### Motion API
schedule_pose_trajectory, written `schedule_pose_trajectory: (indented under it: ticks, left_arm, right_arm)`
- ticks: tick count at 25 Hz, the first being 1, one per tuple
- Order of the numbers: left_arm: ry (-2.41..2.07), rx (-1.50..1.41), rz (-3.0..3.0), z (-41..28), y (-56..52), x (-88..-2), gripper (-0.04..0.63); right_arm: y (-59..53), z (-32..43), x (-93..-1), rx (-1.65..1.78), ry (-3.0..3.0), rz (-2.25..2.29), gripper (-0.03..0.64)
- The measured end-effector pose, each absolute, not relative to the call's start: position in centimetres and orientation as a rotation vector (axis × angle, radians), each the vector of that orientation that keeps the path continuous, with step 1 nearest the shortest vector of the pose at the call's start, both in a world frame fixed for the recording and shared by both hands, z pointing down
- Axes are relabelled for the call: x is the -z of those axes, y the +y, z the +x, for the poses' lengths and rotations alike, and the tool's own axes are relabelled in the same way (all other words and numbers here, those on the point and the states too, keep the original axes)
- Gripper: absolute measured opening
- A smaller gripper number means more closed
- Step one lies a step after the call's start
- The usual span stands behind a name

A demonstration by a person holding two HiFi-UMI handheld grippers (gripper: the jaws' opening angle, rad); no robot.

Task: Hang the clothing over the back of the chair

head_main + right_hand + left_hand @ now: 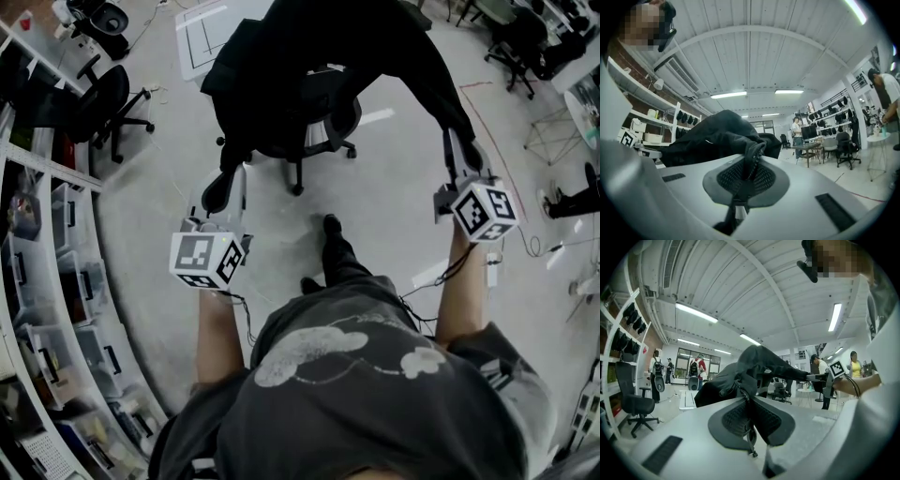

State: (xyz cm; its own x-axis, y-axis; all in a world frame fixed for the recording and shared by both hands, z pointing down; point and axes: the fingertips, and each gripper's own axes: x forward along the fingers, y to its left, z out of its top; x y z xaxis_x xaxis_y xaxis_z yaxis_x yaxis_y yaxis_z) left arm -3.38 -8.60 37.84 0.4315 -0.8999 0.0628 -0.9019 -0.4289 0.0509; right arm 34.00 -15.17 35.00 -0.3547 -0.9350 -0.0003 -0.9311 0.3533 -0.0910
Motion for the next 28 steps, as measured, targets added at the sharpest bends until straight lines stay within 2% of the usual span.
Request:
schedule_pose_trajectory:
  ticks: [8,13,18,24,28]
  left_arm:
    - [-1.624,0.003,2.530,-2.7,-9.3,-39.4,0.005]
    - [-1.581,-0.026,2.519,-2.2,-8.8,-40.8,0.030]
    - [-1.545,-0.044,2.513,-1.7,-8.3,-41.8,0.067]
    - [-1.530,-0.042,2.507,-1.2,-8.0,-42.2,0.069]
    - [-1.506,-0.050,2.516,-0.6,-7.6,-42.2,0.069]
  right_arm:
    - [-15.4,31.9,-37.3,0.221,2.562,-1.686,0.002]
    - [-14.8,30.5,-41.1,0.342,2.650,-1.712,0.088]
    - [-13.5,30.4,-44.4,0.473,2.663,-1.721,0.101]
    - [-12.7,29.8,-45.2,0.529,2.654,-1.710,0.083]
    - [-12.4,28.9,-44.7,0.530,2.645,-1.691,0.005]
